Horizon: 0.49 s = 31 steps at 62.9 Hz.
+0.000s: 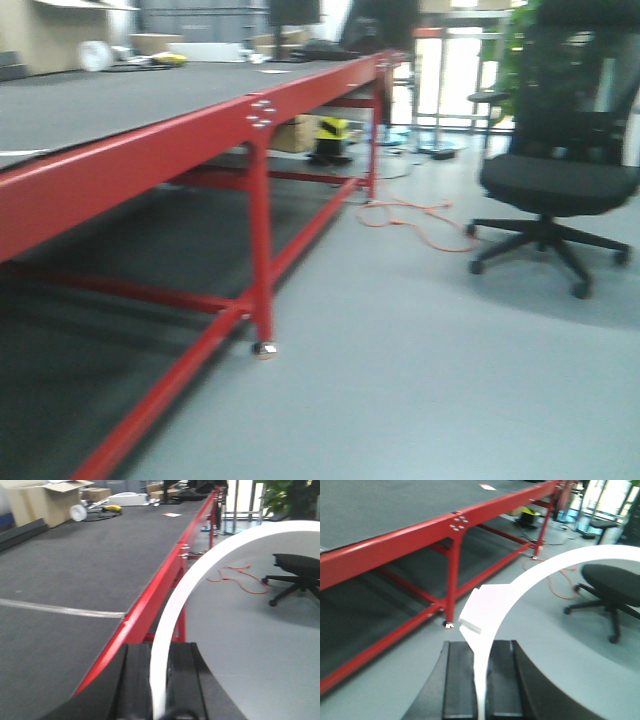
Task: Grab PVC pipe and place in blue bin
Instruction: 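Drive the base away from the table past the red-framed table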
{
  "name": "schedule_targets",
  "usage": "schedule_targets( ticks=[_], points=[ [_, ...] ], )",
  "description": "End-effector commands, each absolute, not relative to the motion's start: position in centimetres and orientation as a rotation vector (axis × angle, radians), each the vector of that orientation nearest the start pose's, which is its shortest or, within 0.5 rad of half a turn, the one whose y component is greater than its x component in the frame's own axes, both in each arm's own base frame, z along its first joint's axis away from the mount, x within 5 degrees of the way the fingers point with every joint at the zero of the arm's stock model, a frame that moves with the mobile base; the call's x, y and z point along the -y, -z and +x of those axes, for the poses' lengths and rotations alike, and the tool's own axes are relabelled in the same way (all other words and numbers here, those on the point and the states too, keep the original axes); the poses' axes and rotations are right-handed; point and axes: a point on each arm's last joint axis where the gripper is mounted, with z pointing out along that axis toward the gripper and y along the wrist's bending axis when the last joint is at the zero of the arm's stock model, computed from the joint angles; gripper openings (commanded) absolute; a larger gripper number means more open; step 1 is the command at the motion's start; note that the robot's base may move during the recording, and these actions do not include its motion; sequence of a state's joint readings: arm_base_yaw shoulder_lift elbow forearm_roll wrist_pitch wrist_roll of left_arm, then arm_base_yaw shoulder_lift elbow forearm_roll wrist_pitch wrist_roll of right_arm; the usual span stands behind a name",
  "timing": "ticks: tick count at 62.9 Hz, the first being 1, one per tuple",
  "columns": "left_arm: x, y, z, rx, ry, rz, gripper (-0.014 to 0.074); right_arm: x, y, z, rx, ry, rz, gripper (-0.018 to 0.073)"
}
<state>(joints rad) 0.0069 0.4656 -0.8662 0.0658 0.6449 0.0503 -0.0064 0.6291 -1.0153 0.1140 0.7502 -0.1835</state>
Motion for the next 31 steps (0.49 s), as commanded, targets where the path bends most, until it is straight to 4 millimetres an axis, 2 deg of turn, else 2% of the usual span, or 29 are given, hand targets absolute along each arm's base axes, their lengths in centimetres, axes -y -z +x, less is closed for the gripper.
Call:
schedule_targets(
  ticks=[1, 31],
  points=[
    [-0.34, -41.08, 6.53, -1.689, -0.100, 0.048, -0.0111, -0.57, -43.37, 9.32, -1.809, 0.020, -0.144, -0.0168],
    [-0.34, -41.08, 6.53, -1.689, -0.100, 0.048, -0.0111, -0.57, -43.37, 9.32, -1.809, 0.020, -0.144, -0.0168]
  ],
)
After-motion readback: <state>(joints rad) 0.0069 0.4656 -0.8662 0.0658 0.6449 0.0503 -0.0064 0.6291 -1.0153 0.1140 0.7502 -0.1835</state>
